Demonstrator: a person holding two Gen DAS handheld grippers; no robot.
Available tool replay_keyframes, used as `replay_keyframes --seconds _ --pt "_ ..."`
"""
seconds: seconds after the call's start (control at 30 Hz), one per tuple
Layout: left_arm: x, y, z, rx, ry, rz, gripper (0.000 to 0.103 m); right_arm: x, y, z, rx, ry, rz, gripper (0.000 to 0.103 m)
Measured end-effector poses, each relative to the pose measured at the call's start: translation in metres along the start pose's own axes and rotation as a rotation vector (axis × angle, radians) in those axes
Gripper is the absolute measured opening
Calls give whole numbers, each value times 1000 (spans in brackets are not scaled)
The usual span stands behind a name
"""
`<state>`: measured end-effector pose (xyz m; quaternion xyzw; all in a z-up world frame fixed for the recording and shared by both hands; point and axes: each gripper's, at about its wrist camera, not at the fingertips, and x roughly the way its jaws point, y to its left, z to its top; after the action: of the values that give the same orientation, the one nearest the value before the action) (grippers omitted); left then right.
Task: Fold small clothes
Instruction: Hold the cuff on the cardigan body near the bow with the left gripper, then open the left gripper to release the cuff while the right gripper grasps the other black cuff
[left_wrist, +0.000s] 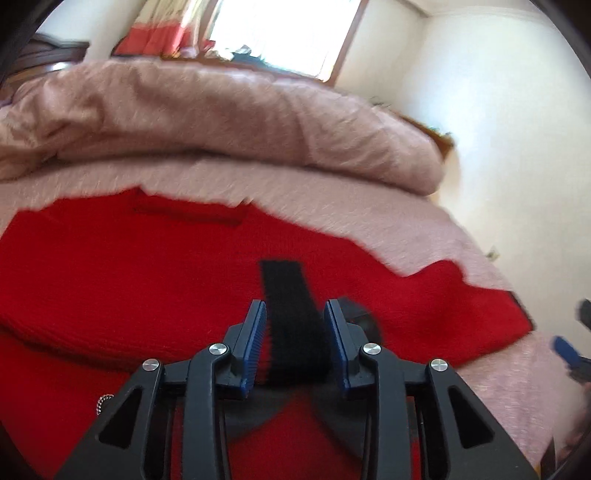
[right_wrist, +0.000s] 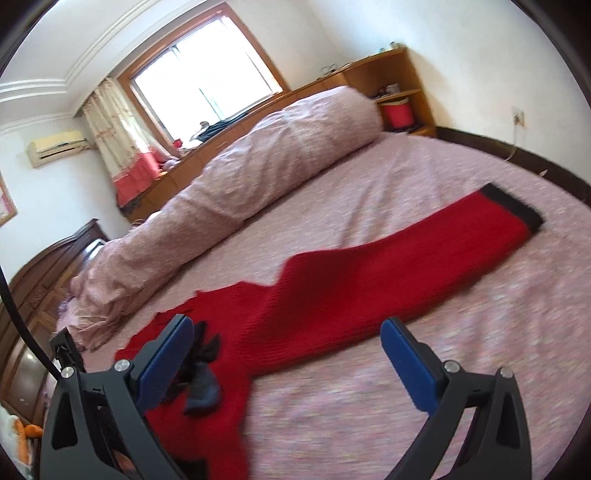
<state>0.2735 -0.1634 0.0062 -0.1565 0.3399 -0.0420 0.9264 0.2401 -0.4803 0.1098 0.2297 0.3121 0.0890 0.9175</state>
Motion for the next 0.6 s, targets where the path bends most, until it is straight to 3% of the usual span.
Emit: replay_keyframes --seconds 0.07,0.13,0.27,0.4,0.5,0.6 --pt "19 15 -5 -72 81 -30 27 -7 -27 8 12 -10 -48 103" --pt "14 21 -4 -106 56 -47 27 -11 -57 15 58 -12 -85 103" --pt "16 12 -6 -60 60 9 28 -17 -124 34 197 -6 -126 103" --pt "19 4 -9 -18 58 65 30 -17 -165 48 213 -6 -200 103" --pt "19 3 -10 -9 55 78 31 -1 -197 50 272 37 -164 103" --pt "19 4 -11 -14 54 73 31 25 -207 44 203 107 -222 103"
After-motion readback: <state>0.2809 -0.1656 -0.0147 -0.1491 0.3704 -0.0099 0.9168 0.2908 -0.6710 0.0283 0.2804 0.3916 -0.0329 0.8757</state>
